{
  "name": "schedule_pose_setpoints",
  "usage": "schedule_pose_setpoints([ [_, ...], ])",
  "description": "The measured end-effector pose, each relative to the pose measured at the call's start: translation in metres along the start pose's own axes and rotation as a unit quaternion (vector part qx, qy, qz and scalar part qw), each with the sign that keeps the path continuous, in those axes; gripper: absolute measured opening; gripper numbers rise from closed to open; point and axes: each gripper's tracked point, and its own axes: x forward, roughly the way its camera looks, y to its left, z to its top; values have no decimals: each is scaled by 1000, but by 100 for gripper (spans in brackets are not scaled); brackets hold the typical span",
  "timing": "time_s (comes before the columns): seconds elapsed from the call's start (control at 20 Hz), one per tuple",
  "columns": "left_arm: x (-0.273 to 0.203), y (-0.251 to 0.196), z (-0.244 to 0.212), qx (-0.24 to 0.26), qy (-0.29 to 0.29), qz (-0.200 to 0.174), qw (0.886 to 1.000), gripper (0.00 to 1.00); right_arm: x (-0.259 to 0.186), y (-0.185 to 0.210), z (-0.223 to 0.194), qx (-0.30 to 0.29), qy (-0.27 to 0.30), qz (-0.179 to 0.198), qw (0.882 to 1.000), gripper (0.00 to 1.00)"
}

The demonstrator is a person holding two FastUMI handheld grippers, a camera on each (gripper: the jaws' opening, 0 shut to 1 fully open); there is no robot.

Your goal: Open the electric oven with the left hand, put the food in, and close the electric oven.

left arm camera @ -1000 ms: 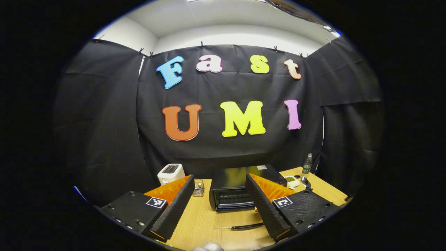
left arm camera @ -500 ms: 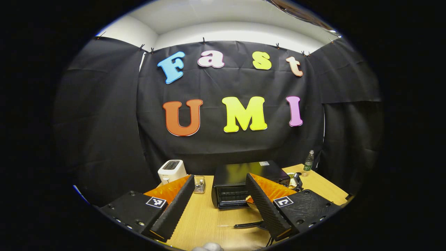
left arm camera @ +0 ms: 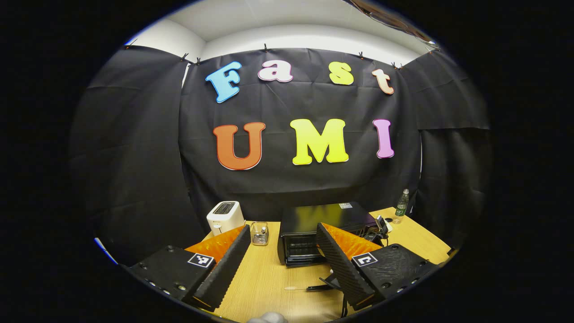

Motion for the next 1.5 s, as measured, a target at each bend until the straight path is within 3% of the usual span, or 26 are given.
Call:
schedule_pose_setpoints([
  [0.3,0,1,-2,0,5,6,1000,96,13,4,9,-33,-16,-12,999,82],
  [0.35,0,1,-3,0,6,6,1000,96,13,4,12,-44,-21,-20,999,88],
  [0.4,0,0,-4,-2,7,5,1000,96,12,3,12,-64,-24,-28,997,85],
  [0.5,0,-1,-5,0,9,3,1000,96,12,-2,14,-101,-24,-48,993,95],
  [0.75,-3,-3,-4,1,8,1,1000,96,15,-2,20,-156,-34,-67,985,92],
  [0.85,-3,-3,-5,1,8,2,1000,96,15,0,19,-179,-35,-73,980,96],
  [0.9,-4,-3,-5,0,9,1,1000,96,14,1,19,-183,-37,-71,980,93],
  [1.0,-4,-3,-4,0,7,2,1000,96,9,2,23,-192,-41,-75,978,98],
  [1.25,-5,-2,2,0,-6,7,1000,96,-38,5,40,-266,-53,-80,959,96],
  [1.4,-5,-6,8,1,-14,6,1000,96,-95,18,65,-323,-74,-76,940,96],
  [1.5,-6,-8,9,0,-19,5,1000,96,-140,31,91,-367,-98,-78,922,99],
])
